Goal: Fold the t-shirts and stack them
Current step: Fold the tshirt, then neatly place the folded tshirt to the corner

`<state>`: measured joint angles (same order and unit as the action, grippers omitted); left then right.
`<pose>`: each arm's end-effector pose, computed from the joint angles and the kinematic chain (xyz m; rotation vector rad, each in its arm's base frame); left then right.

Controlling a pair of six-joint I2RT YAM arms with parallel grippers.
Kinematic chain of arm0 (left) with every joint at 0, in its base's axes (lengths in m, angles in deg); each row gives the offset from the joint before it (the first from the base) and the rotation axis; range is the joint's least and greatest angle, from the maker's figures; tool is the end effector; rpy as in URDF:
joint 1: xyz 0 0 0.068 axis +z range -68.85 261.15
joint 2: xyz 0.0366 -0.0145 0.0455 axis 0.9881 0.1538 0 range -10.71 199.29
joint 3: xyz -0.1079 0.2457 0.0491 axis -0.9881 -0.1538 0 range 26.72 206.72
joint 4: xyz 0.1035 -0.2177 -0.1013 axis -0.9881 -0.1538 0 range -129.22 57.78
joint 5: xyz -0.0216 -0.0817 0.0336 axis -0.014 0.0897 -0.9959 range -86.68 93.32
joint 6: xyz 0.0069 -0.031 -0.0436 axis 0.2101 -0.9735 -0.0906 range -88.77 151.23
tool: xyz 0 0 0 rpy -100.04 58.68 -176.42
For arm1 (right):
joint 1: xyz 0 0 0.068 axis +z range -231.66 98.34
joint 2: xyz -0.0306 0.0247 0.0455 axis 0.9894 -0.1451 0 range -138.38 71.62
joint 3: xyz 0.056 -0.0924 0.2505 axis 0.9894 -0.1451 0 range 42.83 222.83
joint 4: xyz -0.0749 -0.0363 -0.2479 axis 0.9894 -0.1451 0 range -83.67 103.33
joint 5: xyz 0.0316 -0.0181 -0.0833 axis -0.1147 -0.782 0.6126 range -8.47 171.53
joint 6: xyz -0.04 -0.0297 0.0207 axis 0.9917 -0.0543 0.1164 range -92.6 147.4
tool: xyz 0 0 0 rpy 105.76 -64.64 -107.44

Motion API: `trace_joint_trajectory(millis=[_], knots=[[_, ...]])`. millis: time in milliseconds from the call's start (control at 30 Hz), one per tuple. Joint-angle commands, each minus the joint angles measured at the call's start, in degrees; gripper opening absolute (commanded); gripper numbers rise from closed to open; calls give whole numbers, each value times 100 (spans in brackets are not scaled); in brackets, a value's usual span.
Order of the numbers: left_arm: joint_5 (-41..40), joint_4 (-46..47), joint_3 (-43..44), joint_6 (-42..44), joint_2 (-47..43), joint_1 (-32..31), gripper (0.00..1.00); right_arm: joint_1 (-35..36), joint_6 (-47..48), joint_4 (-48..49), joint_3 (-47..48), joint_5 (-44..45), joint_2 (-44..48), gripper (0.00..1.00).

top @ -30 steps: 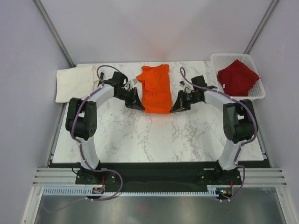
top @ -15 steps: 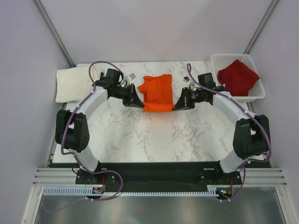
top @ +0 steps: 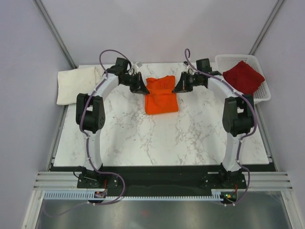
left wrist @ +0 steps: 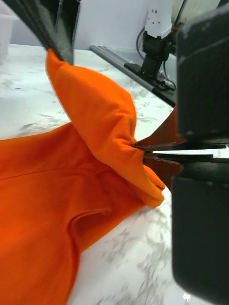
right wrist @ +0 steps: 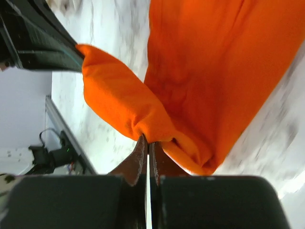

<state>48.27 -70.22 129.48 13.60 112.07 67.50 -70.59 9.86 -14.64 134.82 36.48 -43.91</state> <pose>0.4471 -0.1345 0.2237 0.2142 2.5666 -1.2166 0.4309 0.1100 0.2313 -0.2142 2.4464 1.1864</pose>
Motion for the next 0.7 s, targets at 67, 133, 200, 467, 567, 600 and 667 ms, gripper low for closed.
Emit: trace_joint_trajectory(millis=[67,133,200,467,567,600,667], knots=[[-434,196,1736,558,816,248,3,-123,216,301,2391,251,-1521,1],[-897,231,2378,620,1159,336,44,-123,304,283,3157,787,-1884,20],[-1119,293,2809,795,1494,372,57,-123,382,248,3554,972,-2246,46],[-1148,223,1845,664,1116,486,68,-114,216,573,2475,402,-1781,50],[-743,205,1563,515,1213,547,70,-79,189,582,2229,287,-1868,50],[-620,196,1519,489,1326,565,70,-70,190,582,2175,296,-1895,50],[-514,196,1493,374,1415,591,70,-70,163,573,2096,366,-1999,50]])
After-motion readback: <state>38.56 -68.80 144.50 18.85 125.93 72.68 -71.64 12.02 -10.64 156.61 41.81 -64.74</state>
